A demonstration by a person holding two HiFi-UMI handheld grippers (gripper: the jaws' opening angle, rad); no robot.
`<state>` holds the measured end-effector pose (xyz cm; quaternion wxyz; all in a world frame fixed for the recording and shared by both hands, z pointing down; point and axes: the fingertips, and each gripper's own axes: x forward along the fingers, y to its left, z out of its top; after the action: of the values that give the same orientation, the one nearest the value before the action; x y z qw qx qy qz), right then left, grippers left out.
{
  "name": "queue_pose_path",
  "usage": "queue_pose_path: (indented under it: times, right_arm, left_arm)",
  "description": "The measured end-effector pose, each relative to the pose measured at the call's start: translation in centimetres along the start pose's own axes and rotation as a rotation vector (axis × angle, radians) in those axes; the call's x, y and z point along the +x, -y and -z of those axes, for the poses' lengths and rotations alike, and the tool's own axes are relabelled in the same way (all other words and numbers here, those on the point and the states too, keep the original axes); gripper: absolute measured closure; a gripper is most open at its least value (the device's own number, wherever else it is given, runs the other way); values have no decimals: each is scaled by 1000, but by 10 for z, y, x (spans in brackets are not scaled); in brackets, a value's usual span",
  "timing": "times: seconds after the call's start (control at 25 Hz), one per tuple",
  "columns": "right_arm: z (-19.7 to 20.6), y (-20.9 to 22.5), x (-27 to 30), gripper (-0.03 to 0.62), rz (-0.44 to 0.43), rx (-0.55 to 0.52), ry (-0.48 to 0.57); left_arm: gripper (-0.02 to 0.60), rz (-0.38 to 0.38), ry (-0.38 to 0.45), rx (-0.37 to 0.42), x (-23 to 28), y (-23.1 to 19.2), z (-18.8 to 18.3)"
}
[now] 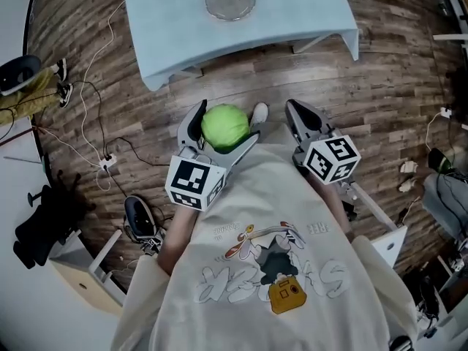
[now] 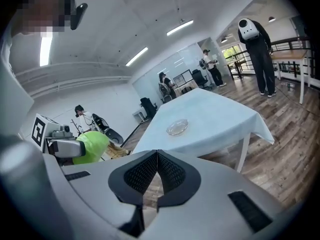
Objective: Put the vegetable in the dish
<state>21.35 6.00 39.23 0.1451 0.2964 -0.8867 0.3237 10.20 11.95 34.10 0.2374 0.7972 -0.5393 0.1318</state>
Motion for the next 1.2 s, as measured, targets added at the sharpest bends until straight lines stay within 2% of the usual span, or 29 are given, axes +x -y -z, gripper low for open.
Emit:
queue_pose_path:
  times: [0.2, 0.36, 0.48, 0.68, 0.84, 1.2]
  right_arm:
    - [-4, 11, 14, 571, -22, 34, -28]
    - [-1, 4, 36, 571, -51, 26, -75]
    - [-6, -4, 51, 571, -60, -14, -90]
    - [-42, 16, 70, 571, 24, 66, -57]
    - [-77, 14, 98, 571, 32, 4, -29]
    - [-120, 0, 170, 571, 85, -4, 12]
  left_arm:
    - [46, -52, -58, -24, 4, -16, 0]
    - [46, -61, -70, -53, 8, -41, -4]
    - [46, -44, -81, -80, 21, -64, -4]
    - [46, 18, -69, -41, 50, -90, -37]
    - [46, 36, -35, -16, 64, -121, -64]
    - [46, 79, -3, -13, 78, -198, -94]
